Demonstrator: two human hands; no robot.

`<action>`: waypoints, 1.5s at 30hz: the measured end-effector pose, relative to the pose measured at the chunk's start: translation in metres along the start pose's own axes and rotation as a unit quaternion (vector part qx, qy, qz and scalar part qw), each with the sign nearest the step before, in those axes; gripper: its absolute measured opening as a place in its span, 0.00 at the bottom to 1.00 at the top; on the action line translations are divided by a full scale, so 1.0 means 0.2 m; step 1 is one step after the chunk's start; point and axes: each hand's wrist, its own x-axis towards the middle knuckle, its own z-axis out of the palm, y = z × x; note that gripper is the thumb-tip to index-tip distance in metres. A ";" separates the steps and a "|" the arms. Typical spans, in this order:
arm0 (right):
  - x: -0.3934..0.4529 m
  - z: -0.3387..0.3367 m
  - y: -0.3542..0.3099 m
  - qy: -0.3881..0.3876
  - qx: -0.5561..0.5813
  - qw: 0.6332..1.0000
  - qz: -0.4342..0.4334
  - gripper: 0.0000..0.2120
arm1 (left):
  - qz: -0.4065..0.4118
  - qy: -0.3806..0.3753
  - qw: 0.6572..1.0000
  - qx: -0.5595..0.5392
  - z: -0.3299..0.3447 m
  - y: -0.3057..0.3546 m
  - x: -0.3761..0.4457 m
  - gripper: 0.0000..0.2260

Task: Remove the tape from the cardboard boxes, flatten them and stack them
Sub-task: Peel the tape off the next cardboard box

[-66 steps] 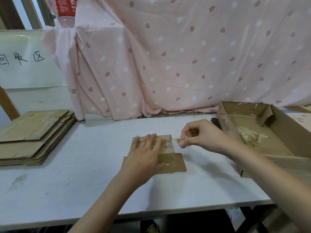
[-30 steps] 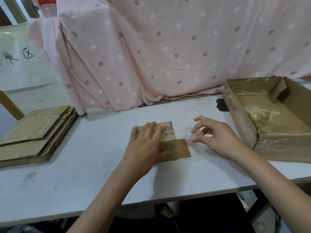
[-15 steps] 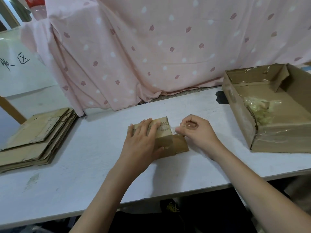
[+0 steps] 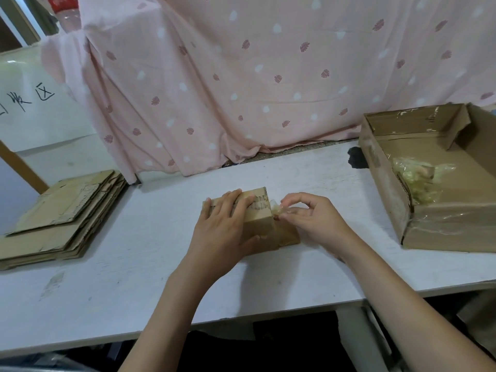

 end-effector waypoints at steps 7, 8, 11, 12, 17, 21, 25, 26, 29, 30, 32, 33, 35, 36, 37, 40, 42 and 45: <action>-0.01 0.03 0.00 0.027 -0.119 0.990 -0.067 0.10 | -0.004 0.009 1.000 -0.010 0.01 0.00 0.00 0.33; -0.02 0.02 -0.01 0.030 -0.106 0.991 -0.075 0.11 | -0.004 0.010 1.000 -0.009 0.01 0.00 0.00 0.33; -0.04 0.02 -0.02 0.035 -0.041 0.996 -0.072 0.12 | -0.005 0.016 1.000 -0.009 0.01 0.00 0.00 0.34; -0.04 0.02 -0.02 0.034 -0.022 0.997 -0.059 0.11 | -0.004 0.017 1.000 -0.008 0.02 0.00 0.00 0.33; -0.04 0.00 -0.03 0.067 0.058 0.996 0.004 0.18 | -0.001 0.027 1.000 -0.007 0.02 0.00 0.00 0.33; -0.04 0.02 -0.04 0.078 0.008 0.997 0.015 0.24 | 0.000 0.022 1.000 -0.007 0.02 0.01 0.01 0.33; -0.03 0.01 -0.10 0.119 -0.057 0.990 -0.052 0.04 | 0.003 0.014 1.000 -0.007 0.02 0.05 0.05 0.33; -0.03 0.00 -0.13 0.116 -0.083 0.988 -0.066 0.01 | 0.007 0.014 1.000 -0.009 0.02 0.07 0.06 0.34; -0.04 -0.05 -0.24 0.115 -0.175 0.975 -0.080 0.03 | 0.028 0.013 0.999 -0.016 0.03 0.14 0.12 0.34; -0.04 -0.08 -0.28 0.119 -0.198 0.969 -0.084 0.01 | 0.037 0.014 0.999 -0.020 0.03 0.18 0.15 0.34; -0.05 -0.16 -0.36 0.138 -0.243 0.955 -0.097 0.06 | 0.049 0.012 0.998 -0.025 0.04 0.25 0.20 0.33; -0.06 -0.21 -0.40 0.153 -0.268 0.945 -0.107 0.07 | 0.053 0.010 0.998 -0.026 0.04 0.28 0.23 0.33; -0.10 -0.33 -0.47 0.198 -0.339 0.912 -0.117 0.05 | 0.057 0.007 0.998 -0.020 0.04 0.34 0.27 0.33; -0.12 -0.39 -0.50 0.228 -0.371 0.893 -0.115 0.04 | 0.055 0.004 0.998 -0.017 0.05 0.35 0.28 0.33; -0.14 -0.46 -0.53 0.262 -0.401 0.872 -0.106 0.06 | 0.056 0.005 0.998 -0.018 0.05 0.38 0.29 0.33; -0.19 -0.62 -0.60 0.303 -0.455 0.836 -0.059 0.23 | 0.052 0.010 0.998 -0.028 0.06 0.41 0.32 0.33; -0.19 -0.70 -0.60 0.298 -0.464 0.834 -0.030 0.32 | 0.051 0.010 0.998 -0.026 0.07 0.41 0.32 0.33; -0.15 -0.78 -0.55 0.286 -0.513 0.809 0.011 0.17 | 0.047 0.010 0.999 -0.026 0.08 0.41 0.32 0.33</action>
